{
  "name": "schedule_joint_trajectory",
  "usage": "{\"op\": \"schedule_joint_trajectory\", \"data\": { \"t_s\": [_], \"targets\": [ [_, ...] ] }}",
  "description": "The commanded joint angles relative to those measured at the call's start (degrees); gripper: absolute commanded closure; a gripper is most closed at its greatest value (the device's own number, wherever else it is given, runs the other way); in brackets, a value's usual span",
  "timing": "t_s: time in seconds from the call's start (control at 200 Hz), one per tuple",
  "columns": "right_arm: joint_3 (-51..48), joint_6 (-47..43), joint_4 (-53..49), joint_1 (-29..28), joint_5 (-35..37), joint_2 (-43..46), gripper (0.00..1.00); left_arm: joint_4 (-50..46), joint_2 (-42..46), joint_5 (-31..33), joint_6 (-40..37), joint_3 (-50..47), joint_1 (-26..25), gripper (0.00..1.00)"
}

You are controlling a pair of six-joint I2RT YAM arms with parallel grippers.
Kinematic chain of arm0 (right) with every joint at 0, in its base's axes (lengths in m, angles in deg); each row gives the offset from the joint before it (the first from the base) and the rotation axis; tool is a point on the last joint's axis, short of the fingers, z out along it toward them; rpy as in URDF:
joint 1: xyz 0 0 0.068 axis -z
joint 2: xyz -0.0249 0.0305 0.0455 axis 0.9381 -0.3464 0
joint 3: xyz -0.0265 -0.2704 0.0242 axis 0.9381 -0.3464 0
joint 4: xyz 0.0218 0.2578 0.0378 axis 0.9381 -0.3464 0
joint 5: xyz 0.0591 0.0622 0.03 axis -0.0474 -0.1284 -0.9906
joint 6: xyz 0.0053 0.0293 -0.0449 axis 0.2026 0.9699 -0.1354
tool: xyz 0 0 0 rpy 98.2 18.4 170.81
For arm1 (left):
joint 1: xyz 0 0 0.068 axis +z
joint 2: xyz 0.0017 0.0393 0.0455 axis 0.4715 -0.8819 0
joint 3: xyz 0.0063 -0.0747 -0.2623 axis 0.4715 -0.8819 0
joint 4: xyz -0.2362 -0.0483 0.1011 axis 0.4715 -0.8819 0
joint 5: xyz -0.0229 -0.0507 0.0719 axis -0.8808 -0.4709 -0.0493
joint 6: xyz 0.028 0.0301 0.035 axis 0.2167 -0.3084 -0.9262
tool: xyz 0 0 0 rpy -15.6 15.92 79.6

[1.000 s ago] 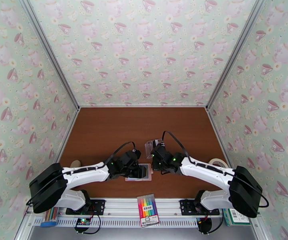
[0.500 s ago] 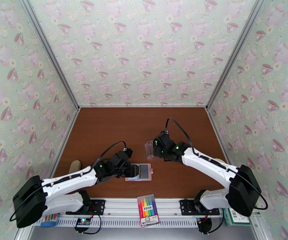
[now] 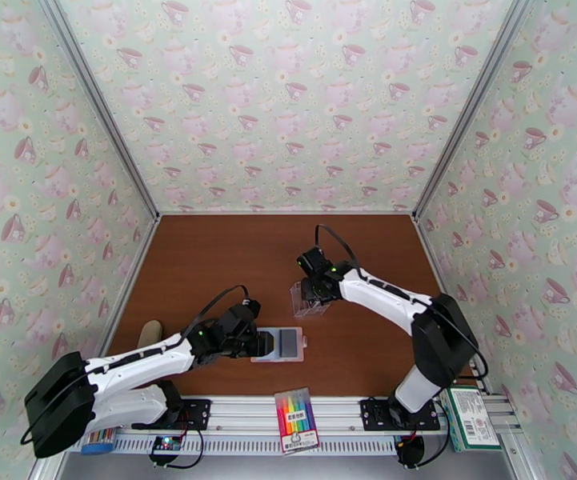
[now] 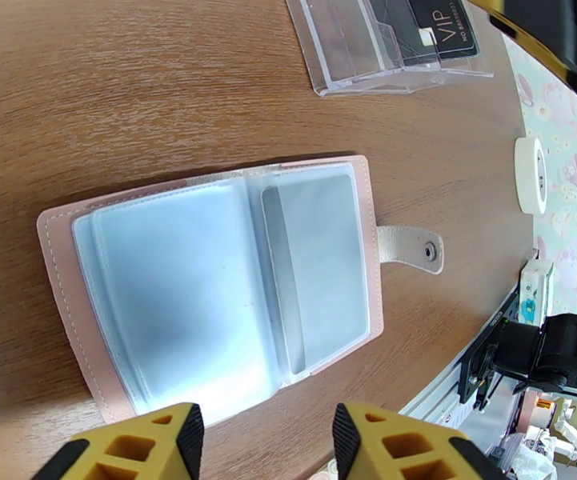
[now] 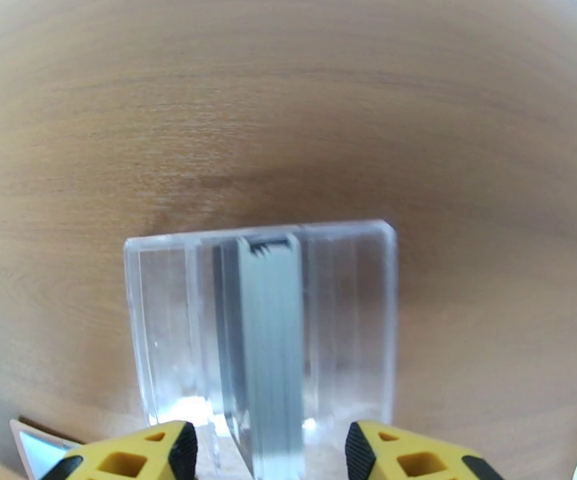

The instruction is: Put the credit cards into the card holder

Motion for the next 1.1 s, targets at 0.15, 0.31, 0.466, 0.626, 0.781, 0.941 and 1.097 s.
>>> {"op": "schedule_joint_trajectory", "data": {
  "t_s": [0.15, 0.31, 0.466, 0.626, 0.781, 0.941, 1.097],
  "targets": [
    [4.96, -2.27, -3.23, 0.37, 0.22, -4.78, 0.45, -0.31, 0.19, -0.12, -0.1, -0.78, 0.93, 0.5],
    [5.57, -2.42, -3.76, 0.37, 1.12, -5.68, 0.46, 0.17, -0.66, -0.32, -0.1, -0.87, 1.01, 0.5],
    [6.48, -2.6, -4.59, 0.37, 1.94, -6.59, 0.48, 0.26, -0.78, -0.6, -0.18, -0.6, 1.02, 0.5],
    [7.39, -2.63, -5.64, 0.37, 3.2, -7.67, 0.5, -0.09, -0.96, -0.7, -0.36, -0.41, 1.11, 0.5],
    [8.11, -2.71, -6.4, 0.33, 4.08, -8.18, 0.52, -0.18, -1.21, -0.76, -0.4, -0.23, 1.06, 0.5],
    [9.29, -3.05, -8.13, 0.37, 6.57, -8.65, 0.55, 0.09, -1.57, -0.86, -0.44, -0.28, 1.14, 0.5],
    [9.99, -3.15, -9.3, 0.34, 7.78, -9.26, 0.59, 0.0, -1.69, -0.76, -0.45, -0.4, 1.17, 0.5]
  ]
}}
